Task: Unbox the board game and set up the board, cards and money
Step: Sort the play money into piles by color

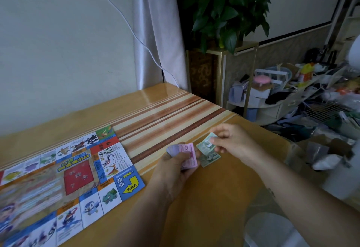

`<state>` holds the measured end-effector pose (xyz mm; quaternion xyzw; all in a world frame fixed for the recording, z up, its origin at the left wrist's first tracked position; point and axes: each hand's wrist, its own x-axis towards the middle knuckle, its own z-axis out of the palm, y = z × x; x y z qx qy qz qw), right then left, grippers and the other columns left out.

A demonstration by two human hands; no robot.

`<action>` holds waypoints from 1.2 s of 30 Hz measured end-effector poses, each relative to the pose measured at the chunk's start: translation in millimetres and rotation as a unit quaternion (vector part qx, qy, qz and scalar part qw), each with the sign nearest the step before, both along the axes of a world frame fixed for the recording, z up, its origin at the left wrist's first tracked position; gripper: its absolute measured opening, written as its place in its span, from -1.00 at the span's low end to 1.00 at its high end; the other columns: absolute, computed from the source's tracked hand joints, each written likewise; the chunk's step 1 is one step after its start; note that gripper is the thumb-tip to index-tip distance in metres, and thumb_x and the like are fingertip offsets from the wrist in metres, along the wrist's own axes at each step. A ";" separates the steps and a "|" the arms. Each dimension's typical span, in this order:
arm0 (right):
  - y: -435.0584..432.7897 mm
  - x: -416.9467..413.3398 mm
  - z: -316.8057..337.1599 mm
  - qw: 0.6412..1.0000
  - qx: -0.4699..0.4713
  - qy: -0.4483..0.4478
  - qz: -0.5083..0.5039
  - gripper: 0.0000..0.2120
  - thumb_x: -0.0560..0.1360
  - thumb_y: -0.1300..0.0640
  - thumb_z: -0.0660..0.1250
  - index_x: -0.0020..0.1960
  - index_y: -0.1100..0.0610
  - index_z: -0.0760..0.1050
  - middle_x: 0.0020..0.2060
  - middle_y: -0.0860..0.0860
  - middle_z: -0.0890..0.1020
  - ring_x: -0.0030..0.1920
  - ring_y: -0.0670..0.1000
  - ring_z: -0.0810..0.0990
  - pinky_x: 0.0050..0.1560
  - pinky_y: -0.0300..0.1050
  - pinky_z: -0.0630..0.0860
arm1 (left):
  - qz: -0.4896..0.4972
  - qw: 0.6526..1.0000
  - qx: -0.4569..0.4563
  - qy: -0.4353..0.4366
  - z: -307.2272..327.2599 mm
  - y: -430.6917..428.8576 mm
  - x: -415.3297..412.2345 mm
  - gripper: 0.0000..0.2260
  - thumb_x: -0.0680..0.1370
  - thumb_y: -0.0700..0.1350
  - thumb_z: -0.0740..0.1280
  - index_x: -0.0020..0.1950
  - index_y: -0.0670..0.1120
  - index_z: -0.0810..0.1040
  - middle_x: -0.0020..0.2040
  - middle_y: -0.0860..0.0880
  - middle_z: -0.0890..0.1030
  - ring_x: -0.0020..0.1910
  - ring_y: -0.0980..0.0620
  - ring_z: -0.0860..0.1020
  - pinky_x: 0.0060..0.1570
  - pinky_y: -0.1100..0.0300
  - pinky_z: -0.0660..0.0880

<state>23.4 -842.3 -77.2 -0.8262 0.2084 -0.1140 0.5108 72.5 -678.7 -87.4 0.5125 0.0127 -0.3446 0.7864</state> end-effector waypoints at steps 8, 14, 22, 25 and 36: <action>13.7 5.6 -23.8 0.969 -0.240 0.065 -0.006 -0.67 0.48 0.16 0.40 0.22 0.03 0.44 -0.15 -0.08 0.51 -0.13 -0.09 0.53 -0.23 -0.31 0.46 | 0.015 0.999 0.041 -0.025 -7.5 4.4 2.3 -0.86 0.54 -0.33 0.29 0.04 -0.14 0.50 -0.04 -0.20 0.60 -0.10 -0.06 0.60 -0.29 0.21 0.61; 11.7 -0.4 -8.7 0.991 -0.128 -0.046 -0.014 -0.77 0.48 -0.05 0.37 0.07 0.03 0.53 -0.05 -0.13 0.57 -0.01 -0.15 0.55 -0.08 -0.34 0.45 | -0.023 0.997 0.052 -0.047 -6.0 2.3 -1.7 -0.82 0.50 -0.32 0.35 0.06 -0.15 0.53 -0.08 -0.17 0.65 -0.18 -0.01 0.65 -0.32 0.22 0.57; 5.9 -26.4 0.0 0.996 -0.079 0.009 0.039 -0.85 0.51 0.12 0.35 0.04 -0.08 0.48 -0.22 -0.04 0.67 -0.26 -0.13 0.61 -0.26 -0.30 0.48 | -0.035 0.996 -0.024 0.078 0.9 1.9 -5.1 -0.83 0.52 -0.33 0.28 0.11 -0.22 0.49 -0.11 -0.23 0.63 -0.14 -0.09 0.61 -0.38 0.14 0.61; 9.2 -37.7 -17.5 0.991 -0.129 0.016 0.008 -0.82 0.52 0.19 0.32 -0.13 -0.09 0.46 -0.28 -0.04 0.64 -0.30 -0.09 0.57 -0.24 -0.14 0.50 | -0.033 0.996 -0.031 0.072 1.5 5.6 -2.9 -0.86 0.56 -0.36 0.19 0.07 -0.24 0.49 -0.23 -0.22 0.66 -0.16 -0.09 0.60 -0.34 0.13 0.61; 20.1 -49.6 -21.4 0.986 -0.126 -0.086 -0.068 -0.89 0.47 0.03 0.39 -0.17 0.05 0.52 -0.38 -0.10 0.50 -0.34 -0.15 0.46 -0.26 -0.20 0.40 | -0.099 0.993 0.044 -0.039 -10.5 -4.7 -17.2 -0.79 0.49 -0.38 0.33 0.07 -0.17 0.55 -0.24 -0.09 0.66 -0.32 0.08 0.64 -0.38 0.26 0.58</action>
